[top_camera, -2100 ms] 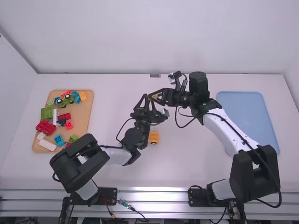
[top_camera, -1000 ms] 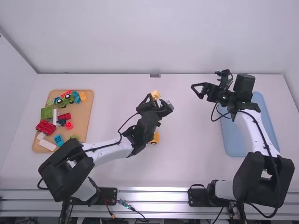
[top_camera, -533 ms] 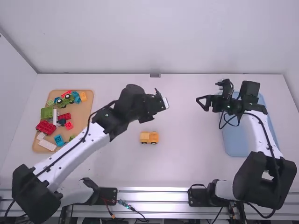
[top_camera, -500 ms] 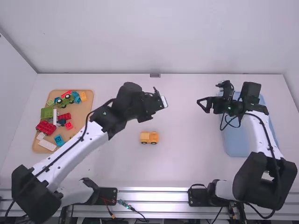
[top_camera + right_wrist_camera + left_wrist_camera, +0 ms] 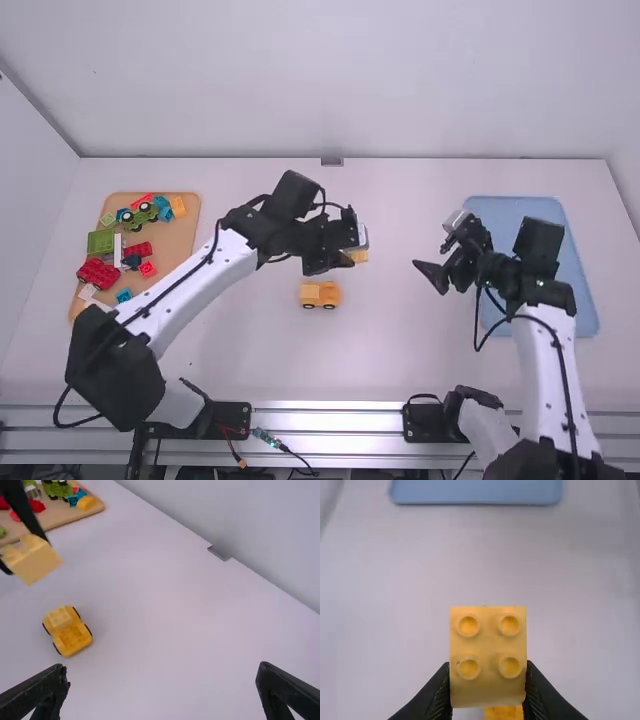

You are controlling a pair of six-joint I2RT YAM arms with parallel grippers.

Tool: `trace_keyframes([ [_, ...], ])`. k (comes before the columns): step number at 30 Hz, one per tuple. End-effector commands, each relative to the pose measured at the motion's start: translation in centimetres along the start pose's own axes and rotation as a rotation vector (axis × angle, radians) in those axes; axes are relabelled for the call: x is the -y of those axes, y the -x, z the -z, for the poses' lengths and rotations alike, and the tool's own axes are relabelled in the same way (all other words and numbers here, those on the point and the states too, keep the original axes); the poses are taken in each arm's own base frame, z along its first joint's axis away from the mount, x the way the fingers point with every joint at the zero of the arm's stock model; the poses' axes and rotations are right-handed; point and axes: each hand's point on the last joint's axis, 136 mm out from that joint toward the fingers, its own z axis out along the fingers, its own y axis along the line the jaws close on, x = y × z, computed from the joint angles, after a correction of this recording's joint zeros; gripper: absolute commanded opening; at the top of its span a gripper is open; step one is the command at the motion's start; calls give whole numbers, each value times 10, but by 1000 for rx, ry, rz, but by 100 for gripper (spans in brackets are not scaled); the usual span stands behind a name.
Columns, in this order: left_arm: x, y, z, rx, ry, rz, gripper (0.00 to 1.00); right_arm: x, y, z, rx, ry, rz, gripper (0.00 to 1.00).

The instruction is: Assemble lego blocks to make yellow taxi

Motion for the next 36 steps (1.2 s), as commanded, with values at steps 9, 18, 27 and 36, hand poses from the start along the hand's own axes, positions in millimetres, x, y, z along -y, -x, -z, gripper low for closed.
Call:
trace_keyframes([
  [9,4,-24,-81,-144,-37,55,2,-36,1,28,44,-154,121,99],
  [18,24,-40,-113,-193,-110,43,2,-35,5,42,64,-220,88,99],
  [27,27,-71,-144,-275,-125,84,2,-21,1,38,60,-225,57,99],
  [36,42,-77,-164,-251,-92,36,2,-13,0,32,65,-221,28,99],
])
